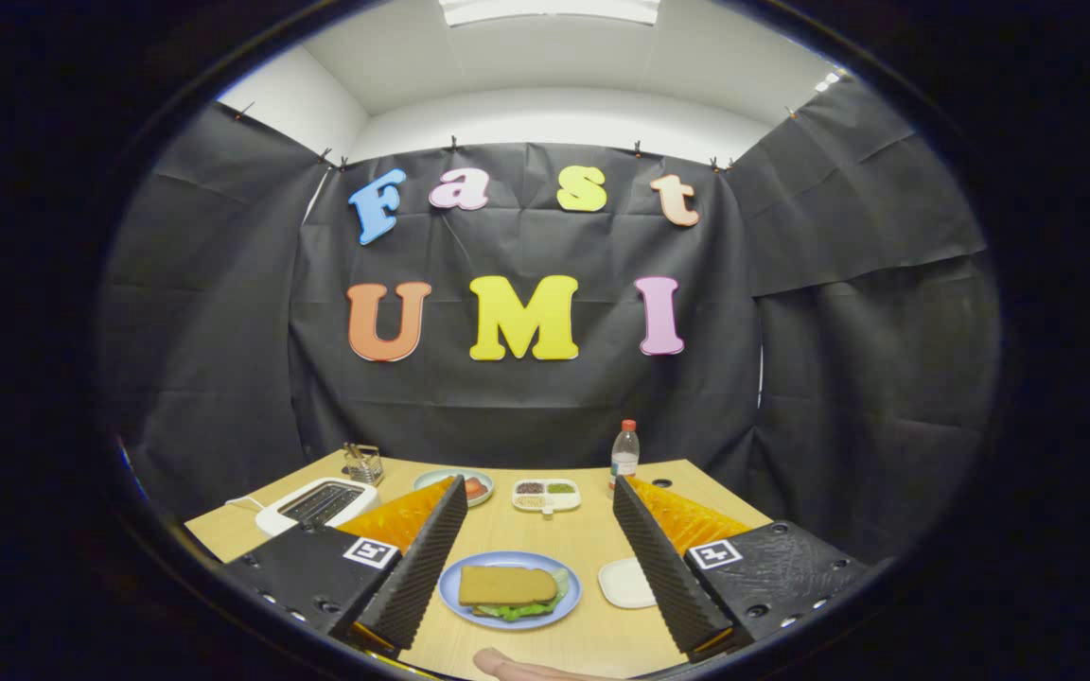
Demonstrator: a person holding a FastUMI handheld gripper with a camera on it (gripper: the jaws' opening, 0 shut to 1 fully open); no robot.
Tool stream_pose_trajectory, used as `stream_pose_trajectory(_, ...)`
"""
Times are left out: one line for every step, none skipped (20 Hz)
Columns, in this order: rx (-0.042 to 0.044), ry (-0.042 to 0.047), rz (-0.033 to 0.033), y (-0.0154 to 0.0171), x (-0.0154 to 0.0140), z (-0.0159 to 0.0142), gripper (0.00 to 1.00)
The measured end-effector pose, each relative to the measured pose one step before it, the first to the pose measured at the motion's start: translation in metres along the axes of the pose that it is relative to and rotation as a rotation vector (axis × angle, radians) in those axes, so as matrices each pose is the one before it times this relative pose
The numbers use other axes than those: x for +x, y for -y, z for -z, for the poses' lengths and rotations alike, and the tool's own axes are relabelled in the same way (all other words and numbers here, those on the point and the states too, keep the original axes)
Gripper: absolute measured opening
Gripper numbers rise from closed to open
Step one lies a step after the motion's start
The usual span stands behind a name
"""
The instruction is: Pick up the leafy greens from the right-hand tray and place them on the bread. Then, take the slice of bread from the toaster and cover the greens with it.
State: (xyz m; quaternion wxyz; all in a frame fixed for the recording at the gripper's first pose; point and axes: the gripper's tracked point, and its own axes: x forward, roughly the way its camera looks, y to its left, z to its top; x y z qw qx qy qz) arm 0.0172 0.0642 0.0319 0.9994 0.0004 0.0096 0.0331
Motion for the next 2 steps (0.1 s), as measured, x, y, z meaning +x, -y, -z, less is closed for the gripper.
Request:
stream_pose_trajectory(-0.00046, -0.0006, -0.0009, -0.00044, -0.00005, 0.00025, 0.95)
stream_pose_trajectory(-0.00029, -0.00005, -0.00204, -0.00038, -0.0005, 0.0002, 0.95)
